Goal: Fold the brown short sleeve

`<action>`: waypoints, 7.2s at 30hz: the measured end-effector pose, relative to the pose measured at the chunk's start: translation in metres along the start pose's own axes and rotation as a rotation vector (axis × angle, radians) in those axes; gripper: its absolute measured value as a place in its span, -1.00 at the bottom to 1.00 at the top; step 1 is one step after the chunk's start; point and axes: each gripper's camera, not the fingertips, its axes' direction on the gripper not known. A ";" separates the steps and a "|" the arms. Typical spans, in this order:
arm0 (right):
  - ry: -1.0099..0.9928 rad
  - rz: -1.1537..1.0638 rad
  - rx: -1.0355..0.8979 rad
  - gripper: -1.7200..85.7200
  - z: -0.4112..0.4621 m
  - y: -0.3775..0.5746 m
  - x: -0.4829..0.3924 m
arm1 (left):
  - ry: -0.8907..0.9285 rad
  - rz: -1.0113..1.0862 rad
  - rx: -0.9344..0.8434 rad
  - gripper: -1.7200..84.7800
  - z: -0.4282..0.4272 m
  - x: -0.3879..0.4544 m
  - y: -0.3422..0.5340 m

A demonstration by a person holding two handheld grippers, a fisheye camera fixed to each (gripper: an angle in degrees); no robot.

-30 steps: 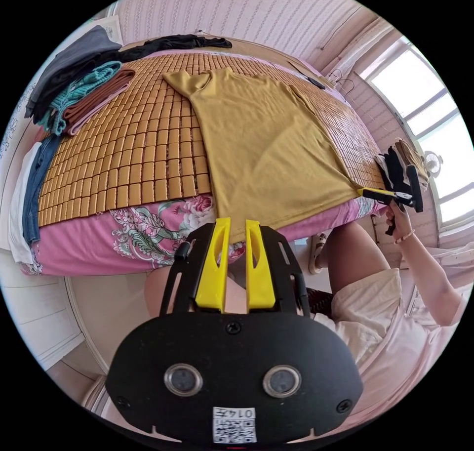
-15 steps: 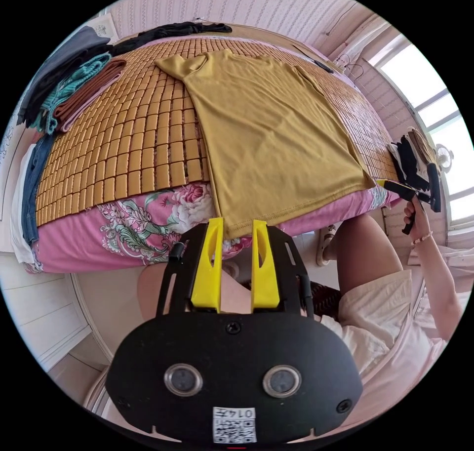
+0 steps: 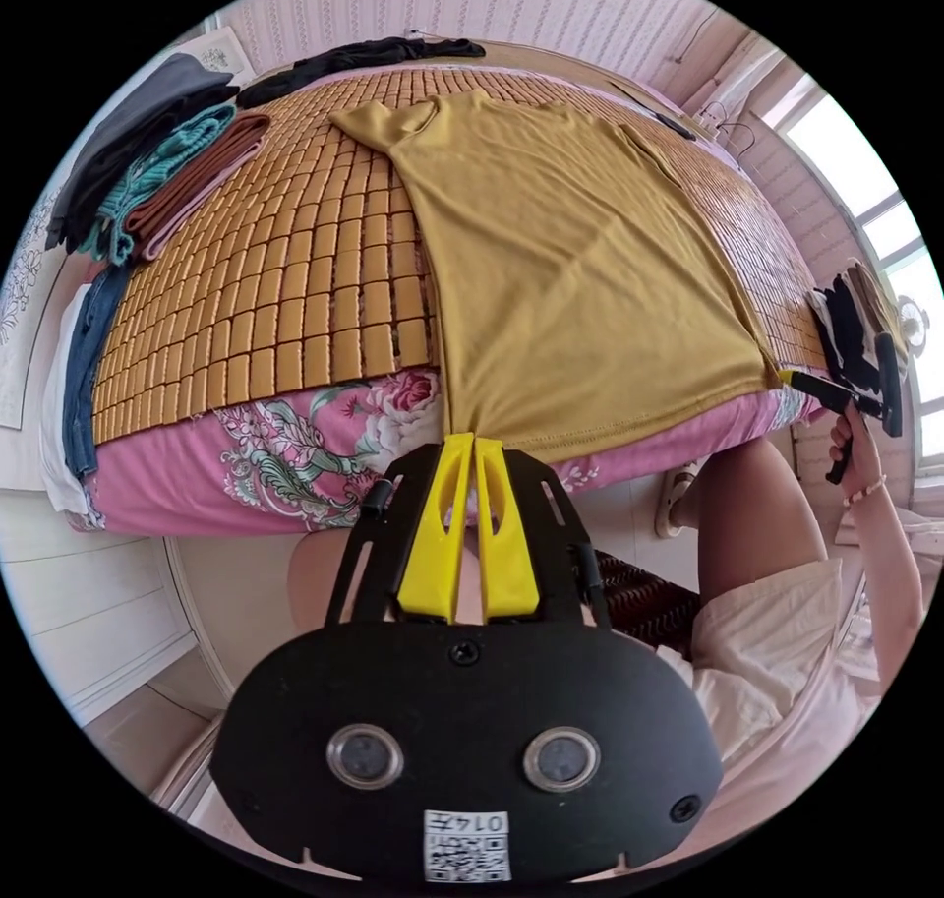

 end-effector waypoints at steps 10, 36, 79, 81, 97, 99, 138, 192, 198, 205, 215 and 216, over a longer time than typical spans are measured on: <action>-0.143 0.087 0.004 -0.96 -0.008 0.025 0.052 | 0.061 0.046 -0.004 -0.98 0.005 -0.020 0.013; -0.044 0.021 0.114 -0.81 -0.054 0.046 0.064 | 0.129 0.185 0.050 -0.98 0.024 -0.022 -0.006; -0.203 0.434 0.232 -0.70 -0.054 -0.140 0.210 | 0.315 0.941 0.006 -0.82 0.244 0.547 -0.539; -0.202 0.433 0.210 -0.71 -0.050 -0.146 0.209 | 0.254 1.006 -0.021 -0.81 0.264 0.575 -0.541; -0.313 0.483 0.218 -0.91 -0.043 -0.187 0.216 | 0.297 1.060 -0.022 -0.98 0.286 0.595 -0.551; -0.317 0.484 0.174 -0.93 -0.036 -0.195 0.213 | 0.304 1.051 -0.023 -0.97 0.288 0.591 -0.549; -0.311 -0.693 -0.057 -0.67 0.105 -0.539 -0.384 | 0.134 -0.411 0.306 -0.98 0.130 -0.105 -0.223; -0.476 -0.665 -0.160 -0.94 0.185 -0.623 -0.627 | 0.078 -0.448 0.447 -0.98 0.074 -0.222 -0.123; -0.398 -0.856 -0.346 -0.82 0.221 -0.623 -0.694 | 0.046 -0.548 0.373 -0.98 0.094 -0.233 -0.084; -0.055 -0.786 -0.247 -0.75 0.195 -0.642 -0.652 | 0.146 -0.605 0.334 -0.90 0.101 -0.247 -0.053; 0.059 -0.671 -0.207 -0.95 0.203 -0.630 -0.616 | 0.125 -0.603 0.344 -0.84 0.085 -0.264 -0.047; 0.054 -0.668 -0.204 -0.96 0.203 -0.631 -0.616 | 0.115 -0.600 0.335 -0.84 0.085 -0.264 -0.048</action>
